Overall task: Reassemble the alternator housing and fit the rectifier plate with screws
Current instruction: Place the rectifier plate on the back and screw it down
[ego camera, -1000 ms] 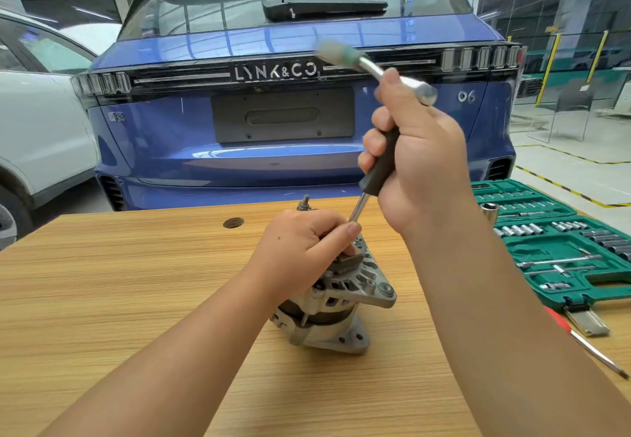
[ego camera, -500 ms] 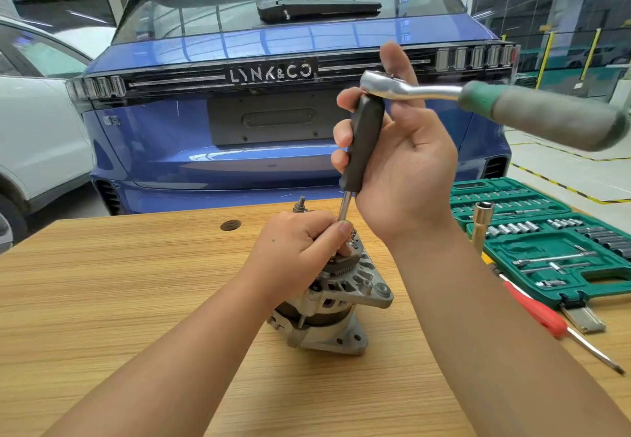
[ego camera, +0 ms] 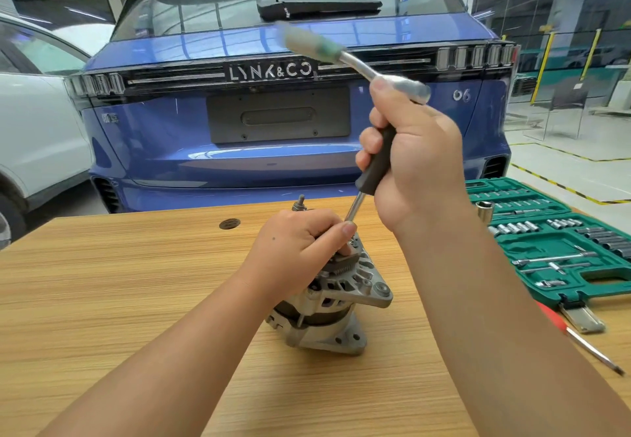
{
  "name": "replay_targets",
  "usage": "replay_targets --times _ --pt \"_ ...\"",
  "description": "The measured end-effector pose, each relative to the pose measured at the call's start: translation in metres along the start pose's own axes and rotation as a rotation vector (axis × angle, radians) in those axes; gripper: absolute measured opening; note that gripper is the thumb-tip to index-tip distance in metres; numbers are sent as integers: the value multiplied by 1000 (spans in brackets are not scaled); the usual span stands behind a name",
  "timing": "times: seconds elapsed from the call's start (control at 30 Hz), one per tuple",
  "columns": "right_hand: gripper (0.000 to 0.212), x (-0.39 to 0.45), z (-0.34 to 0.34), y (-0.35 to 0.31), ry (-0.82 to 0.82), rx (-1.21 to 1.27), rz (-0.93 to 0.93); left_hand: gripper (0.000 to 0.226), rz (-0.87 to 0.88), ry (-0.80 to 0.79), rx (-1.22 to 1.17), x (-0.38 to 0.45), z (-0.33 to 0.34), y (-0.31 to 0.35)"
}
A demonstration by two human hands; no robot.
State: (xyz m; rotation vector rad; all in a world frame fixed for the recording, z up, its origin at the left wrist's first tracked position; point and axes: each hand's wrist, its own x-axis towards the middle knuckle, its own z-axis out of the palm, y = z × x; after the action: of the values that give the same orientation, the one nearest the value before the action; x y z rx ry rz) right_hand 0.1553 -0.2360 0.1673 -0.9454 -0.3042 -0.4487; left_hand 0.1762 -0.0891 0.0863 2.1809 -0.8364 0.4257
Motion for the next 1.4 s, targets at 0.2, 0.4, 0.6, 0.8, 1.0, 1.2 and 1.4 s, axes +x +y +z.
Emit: replay_targets --times 0.2,0.4,0.6,0.8,1.0,1.2,1.4 --pt "17 -5 1 -1 -164 117 62 42 13 17 25 0 0 0" --pt "37 -12 5 8 -322 17 -213 41 12 19 10 -2 0 1" --pt "40 -6 -8 6 -488 272 -13 42 5 19 -9 -2 0 1" --pt "38 -1 -9 7 -483 268 48 41 -1 26 -7 -2 0 1" --pt "21 -3 -1 3 -167 157 41 39 -22 10 -12 -1 0 1" --pt "3 -4 2 -2 -134 79 82 35 -22 7 4 -1 -1 2" --pt "35 -11 5 6 -270 13 -196 42 -15 14 5 -2 -1 2"
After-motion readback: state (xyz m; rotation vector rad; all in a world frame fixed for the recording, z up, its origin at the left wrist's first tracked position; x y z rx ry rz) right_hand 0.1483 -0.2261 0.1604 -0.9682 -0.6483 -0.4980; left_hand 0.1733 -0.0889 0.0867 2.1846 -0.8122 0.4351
